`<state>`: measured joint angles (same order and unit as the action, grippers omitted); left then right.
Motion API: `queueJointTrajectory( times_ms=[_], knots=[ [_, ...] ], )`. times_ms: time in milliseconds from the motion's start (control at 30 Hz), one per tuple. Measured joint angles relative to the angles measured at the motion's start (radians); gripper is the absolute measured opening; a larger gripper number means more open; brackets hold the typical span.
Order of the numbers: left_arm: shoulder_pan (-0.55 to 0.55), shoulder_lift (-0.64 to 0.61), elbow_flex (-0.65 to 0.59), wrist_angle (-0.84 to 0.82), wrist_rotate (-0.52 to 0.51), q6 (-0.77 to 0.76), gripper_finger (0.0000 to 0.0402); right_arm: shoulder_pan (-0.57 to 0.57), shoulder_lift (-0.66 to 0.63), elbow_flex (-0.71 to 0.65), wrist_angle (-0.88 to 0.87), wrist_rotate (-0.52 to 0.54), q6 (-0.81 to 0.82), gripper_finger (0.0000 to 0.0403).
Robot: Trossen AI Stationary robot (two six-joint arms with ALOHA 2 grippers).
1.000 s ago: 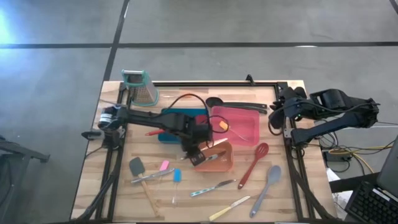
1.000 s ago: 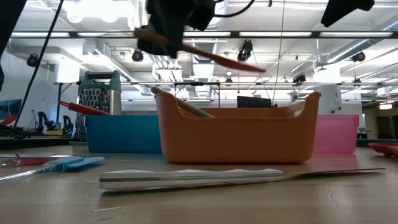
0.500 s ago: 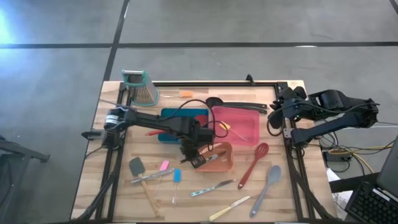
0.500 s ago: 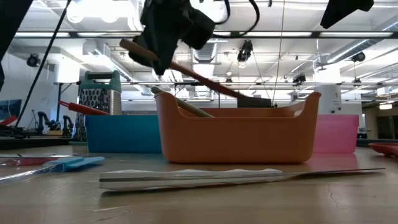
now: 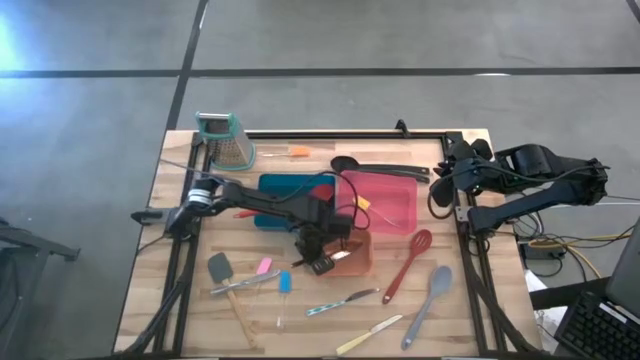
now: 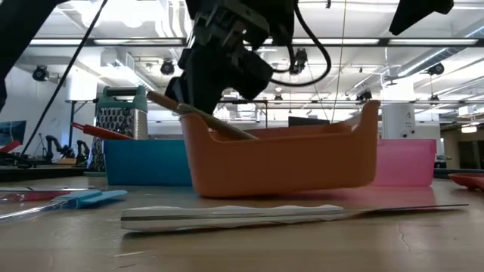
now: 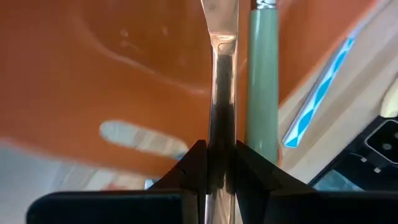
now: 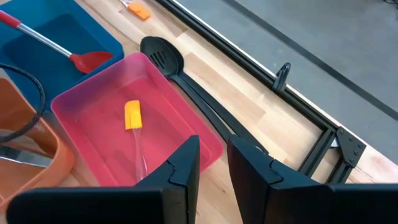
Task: Pick & Place Kitchen Items
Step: Put the gold knife into the orange bin, then put the orange spatula into the red bin
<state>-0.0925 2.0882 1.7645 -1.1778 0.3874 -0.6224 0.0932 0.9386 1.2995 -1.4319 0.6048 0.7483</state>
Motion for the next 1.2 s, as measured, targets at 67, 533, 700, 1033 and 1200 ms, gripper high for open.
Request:
queueJointTrajectory(
  times_ms=[67,533,700,1033,1200],
  knots=[
    [0.0,0.004,0.0,0.0,0.001,0.0,0.0054,0.0,0.0,0.0,0.0,0.0,0.0,0.0073],
    [0.045,0.004,0.057,0.0,0.155,0.041,0.0224,0.0,0.0,0.0,-0.002,0.0,0.0,0.0089],
    [0.069,-0.007,0.144,-0.024,0.153,0.053,0.0232,0.0,0.0,0.0,-0.009,0.0,0.0,0.0079],
    [0.081,-0.127,0.387,-0.048,-0.023,0.041,0.0231,0.0,-0.001,-0.009,-0.009,0.0,0.0,0.007],
    [0.077,-0.213,0.52,-0.039,-0.187,0.041,0.0231,0.0,-0.003,-0.025,-0.009,-0.001,0.0,0.0079]
  ],
)
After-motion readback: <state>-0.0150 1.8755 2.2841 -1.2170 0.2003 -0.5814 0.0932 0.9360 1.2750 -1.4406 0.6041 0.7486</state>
